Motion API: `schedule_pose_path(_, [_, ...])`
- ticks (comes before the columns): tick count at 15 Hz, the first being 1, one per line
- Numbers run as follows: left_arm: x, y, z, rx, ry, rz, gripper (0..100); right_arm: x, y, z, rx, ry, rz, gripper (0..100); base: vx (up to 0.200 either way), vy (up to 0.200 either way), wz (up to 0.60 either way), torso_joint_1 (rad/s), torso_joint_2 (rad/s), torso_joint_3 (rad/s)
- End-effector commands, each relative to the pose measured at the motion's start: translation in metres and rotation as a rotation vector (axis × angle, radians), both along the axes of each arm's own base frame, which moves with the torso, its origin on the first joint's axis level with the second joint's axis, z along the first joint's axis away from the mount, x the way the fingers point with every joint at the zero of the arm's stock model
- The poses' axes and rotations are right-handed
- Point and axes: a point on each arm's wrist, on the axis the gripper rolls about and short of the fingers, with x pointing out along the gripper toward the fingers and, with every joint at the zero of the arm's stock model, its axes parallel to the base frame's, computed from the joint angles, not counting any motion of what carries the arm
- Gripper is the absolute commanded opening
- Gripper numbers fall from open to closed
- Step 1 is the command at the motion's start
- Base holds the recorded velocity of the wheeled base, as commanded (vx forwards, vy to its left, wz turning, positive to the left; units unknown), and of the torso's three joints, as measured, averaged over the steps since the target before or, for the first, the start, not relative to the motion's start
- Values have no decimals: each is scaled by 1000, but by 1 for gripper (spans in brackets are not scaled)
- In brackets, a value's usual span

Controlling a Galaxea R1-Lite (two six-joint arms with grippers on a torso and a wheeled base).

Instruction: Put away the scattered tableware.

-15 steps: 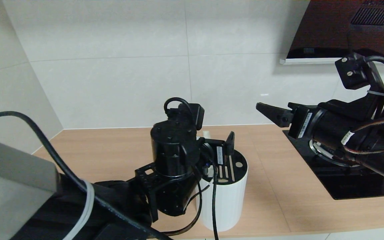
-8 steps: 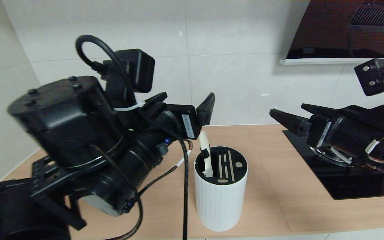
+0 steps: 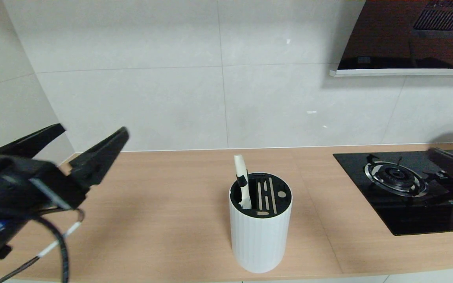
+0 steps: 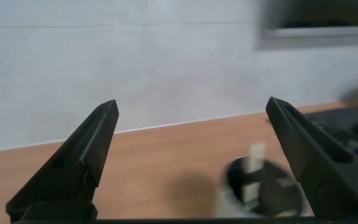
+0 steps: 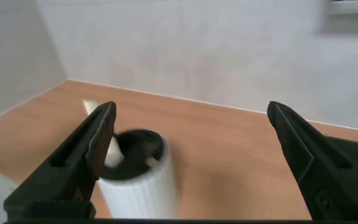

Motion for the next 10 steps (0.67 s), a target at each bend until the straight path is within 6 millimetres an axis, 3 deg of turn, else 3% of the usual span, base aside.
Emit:
schedule_pose_path(1, [-63, 62, -24, -16, -46, 150, 100, -74, -44, -27, 14, -69, -174, 100, 0, 0, 0, 0, 0, 0])
schedule_pose_path(2, [-86, 78, -36, -16, -50, 222, 100, -101, -53, -40, 19, -83, -215, 100, 0, 0, 0, 0, 0, 0])
schedule_pose_path(5, [-137, 95, -61, 8, -70, 286, 100, -140, -61, -68, 22, -90, -310, 100, 0, 0, 0, 0, 0, 0])
schedule_pose_path(7, [-157, 97, -74, 27, -54, 299, 100, -140, -63, -64, 57, -121, -398, 100, 0, 0, 0, 0, 0, 0])
schedule_pose_path(10, [-160, 93, -81, -47, -12, 425, 100, -137, -56, -75, 33, -100, -542, 100, 0, 0, 0, 0, 0, 0])
